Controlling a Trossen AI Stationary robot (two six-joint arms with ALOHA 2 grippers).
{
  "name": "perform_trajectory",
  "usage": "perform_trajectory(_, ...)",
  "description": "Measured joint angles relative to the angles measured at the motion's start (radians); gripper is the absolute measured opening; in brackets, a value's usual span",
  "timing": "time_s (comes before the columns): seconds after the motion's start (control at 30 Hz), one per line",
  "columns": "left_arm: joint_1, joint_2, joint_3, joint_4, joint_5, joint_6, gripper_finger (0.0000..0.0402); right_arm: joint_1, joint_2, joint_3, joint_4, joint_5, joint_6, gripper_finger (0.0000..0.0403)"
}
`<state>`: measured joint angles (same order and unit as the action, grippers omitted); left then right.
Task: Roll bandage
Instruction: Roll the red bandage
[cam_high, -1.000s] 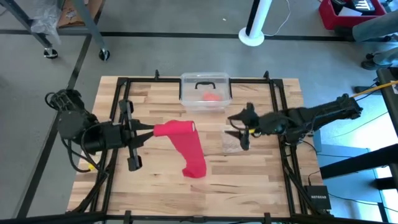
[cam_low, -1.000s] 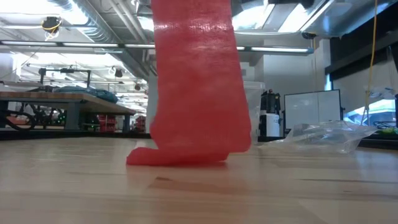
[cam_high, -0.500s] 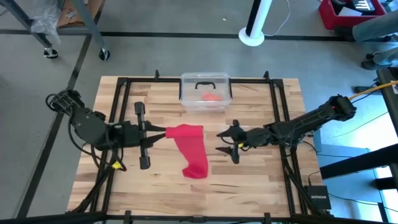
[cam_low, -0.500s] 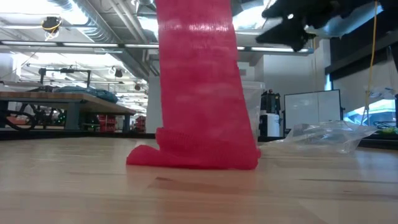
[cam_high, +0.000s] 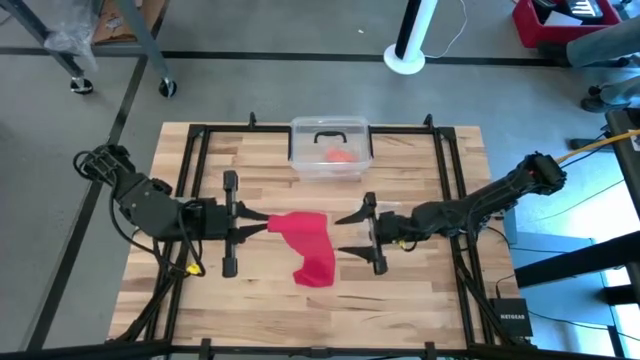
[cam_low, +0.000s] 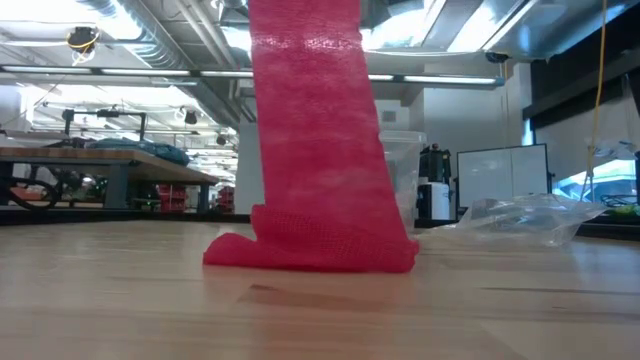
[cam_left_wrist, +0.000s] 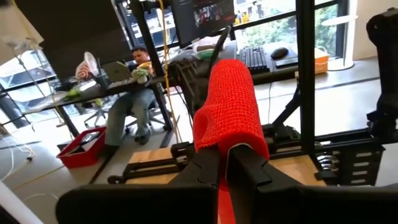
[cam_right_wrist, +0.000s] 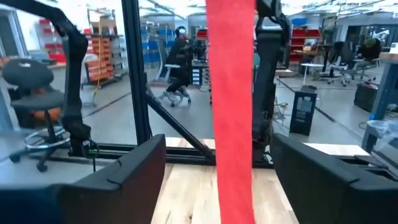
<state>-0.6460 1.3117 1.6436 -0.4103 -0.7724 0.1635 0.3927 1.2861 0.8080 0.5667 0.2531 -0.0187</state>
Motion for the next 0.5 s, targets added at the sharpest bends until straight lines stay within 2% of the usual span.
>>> perform_trajectory(0.13, 0.0, 0.0, 0.0, 0.0, 0.003, 0.0, 0.0004, 0.0, 0.059, 0.071, -0.029, -0.018, -0.066, 0.0289)
perform_trajectory(0.27, 0.0, 0.0, 0.0, 0.001, 0.007, 0.0, 0.0004, 0.0, 0.102, 0.125, -0.055, 0.06, -0.134, 0.0289)
perform_trajectory(0.4, 0.0, 0.0, 0.0, 0.001, 0.065, -0.007, 0.0004, 0.0, 0.111, 0.155, -0.053, 0.116, -0.189, 0.0289)
perform_trajectory(0.5, -0.001, 0.0, 0.0, 0.001, 0.073, -0.007, 0.0004, 0.0, 0.112, 0.161, -0.066, 0.116, -0.195, 0.0289)
